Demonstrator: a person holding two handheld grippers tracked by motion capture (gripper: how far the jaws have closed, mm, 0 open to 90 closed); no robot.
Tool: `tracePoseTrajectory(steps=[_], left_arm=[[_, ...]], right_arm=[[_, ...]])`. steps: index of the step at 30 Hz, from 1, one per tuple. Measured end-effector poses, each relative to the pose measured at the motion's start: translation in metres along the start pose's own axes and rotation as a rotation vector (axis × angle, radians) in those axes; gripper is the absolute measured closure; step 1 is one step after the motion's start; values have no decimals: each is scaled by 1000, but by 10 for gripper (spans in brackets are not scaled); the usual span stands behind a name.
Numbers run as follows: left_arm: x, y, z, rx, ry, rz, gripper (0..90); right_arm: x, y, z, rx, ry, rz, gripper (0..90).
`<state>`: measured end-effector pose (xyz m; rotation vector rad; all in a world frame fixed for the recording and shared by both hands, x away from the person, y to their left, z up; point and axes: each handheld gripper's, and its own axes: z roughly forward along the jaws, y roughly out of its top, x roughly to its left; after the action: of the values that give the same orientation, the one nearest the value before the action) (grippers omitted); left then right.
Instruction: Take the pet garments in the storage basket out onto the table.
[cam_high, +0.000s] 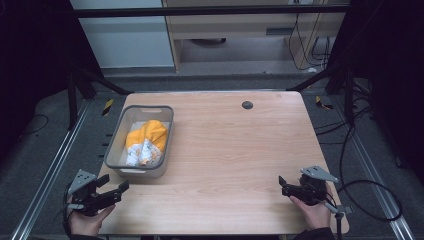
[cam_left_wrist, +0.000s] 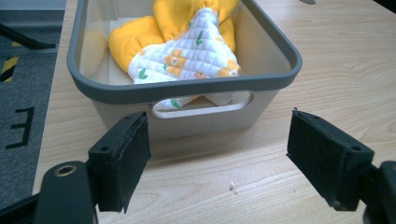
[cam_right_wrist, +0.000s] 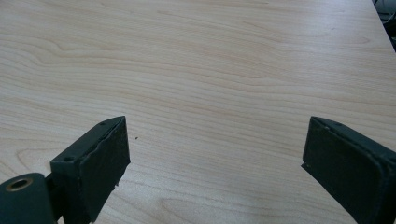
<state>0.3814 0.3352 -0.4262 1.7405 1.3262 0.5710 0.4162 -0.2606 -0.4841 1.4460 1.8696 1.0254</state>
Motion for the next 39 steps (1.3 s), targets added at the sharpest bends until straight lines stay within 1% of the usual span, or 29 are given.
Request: tracePoseTrajectory(steps=[5, 12, 15, 22, 23, 29, 39], left_arm=[[-2, 4, -2, -3, -6, -4, 205], [-4, 12, -4, -10, -20, 5, 203], [-4, 16, -6, -13, -26, 7, 202], [-2, 24, -10, -23, -28, 7, 198], [-2, 26, -10, -21, -28, 10, 196], [0, 35, -10, -19, -21, 4, 193], [2, 49, -12, -45, -22, 6, 193]], right_arm=[[2, 0, 1, 3, 4, -12, 71], [2, 0, 2, 9, 7, -11, 72], [3, -1, 2, 9, 3, -21, 73], [2, -1, 2, 11, 4, -13, 74], [2, -1, 3, 10, 3, -21, 74], [2, -1, 3, 11, 3, -26, 75], [3, -2, 3, 18, 4, -21, 76]])
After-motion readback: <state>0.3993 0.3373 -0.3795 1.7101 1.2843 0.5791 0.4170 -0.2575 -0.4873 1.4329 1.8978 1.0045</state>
